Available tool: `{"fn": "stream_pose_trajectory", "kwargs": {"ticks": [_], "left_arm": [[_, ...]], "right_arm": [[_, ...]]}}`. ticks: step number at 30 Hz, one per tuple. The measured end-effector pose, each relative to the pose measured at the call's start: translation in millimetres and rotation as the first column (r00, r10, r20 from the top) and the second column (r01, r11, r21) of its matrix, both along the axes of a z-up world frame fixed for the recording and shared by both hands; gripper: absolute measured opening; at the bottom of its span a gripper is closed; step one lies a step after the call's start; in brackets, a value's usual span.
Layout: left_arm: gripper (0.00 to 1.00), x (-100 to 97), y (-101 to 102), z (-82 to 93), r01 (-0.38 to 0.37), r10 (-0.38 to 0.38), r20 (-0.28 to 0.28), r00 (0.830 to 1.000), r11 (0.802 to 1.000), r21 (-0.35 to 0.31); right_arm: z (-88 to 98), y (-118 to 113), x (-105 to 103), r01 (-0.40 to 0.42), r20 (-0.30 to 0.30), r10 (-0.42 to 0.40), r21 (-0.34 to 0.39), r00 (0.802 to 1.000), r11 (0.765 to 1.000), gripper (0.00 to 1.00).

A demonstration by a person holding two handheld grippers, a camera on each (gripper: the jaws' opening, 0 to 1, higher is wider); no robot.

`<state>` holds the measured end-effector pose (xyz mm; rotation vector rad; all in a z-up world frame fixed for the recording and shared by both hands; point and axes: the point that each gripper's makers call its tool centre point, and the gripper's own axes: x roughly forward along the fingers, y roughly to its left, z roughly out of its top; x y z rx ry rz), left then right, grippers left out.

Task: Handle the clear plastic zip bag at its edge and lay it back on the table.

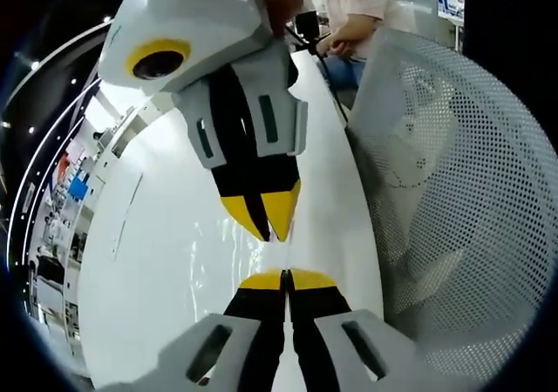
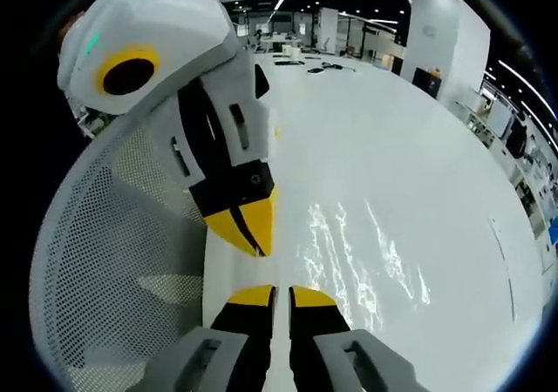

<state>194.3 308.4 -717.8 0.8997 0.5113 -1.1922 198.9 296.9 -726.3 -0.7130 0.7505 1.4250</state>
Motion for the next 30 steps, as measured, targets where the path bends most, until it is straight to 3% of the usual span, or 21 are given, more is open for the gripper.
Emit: {"fn": "stream_pose_trajectory", "kwargs": {"ticks": [12, 16, 19, 30], "left_arm": [[0.0, 3.0, 0.9, 4.4, -0.003, 0.003, 0.002, 1.0, 1.0, -0.001], [0.0, 7.1, 2.5, 6.9, -0.019, 0.019, 0.021, 1.0, 1.0, 0.0], [0.0, 10.4, 2.9, 7.3, -0.039, 0.039, 0.017, 0.999, 0.999, -0.005], [0.0, 18.9, 4.2, 19.5, -0.051, 0.051, 0.051, 0.997, 0.999, 0.001]], "right_arm": [[0.3, 4.2, 18.6, 0.024, 0.071, -0.023, -0.002, 0.997, 1.0, 0.0], [9.7, 4.7, 31.6, 0.048, 0.143, -0.051, 0.023, 0.988, 0.999, 0.0], [16.8, 4.9, 35.0, 0.06, 0.162, -0.067, 0.046, 0.984, 0.997, 0.0], [53.4, 11.2, 53.6, 0.099, 0.303, -0.141, 0.15, 0.942, 0.984, 0.0]]}}
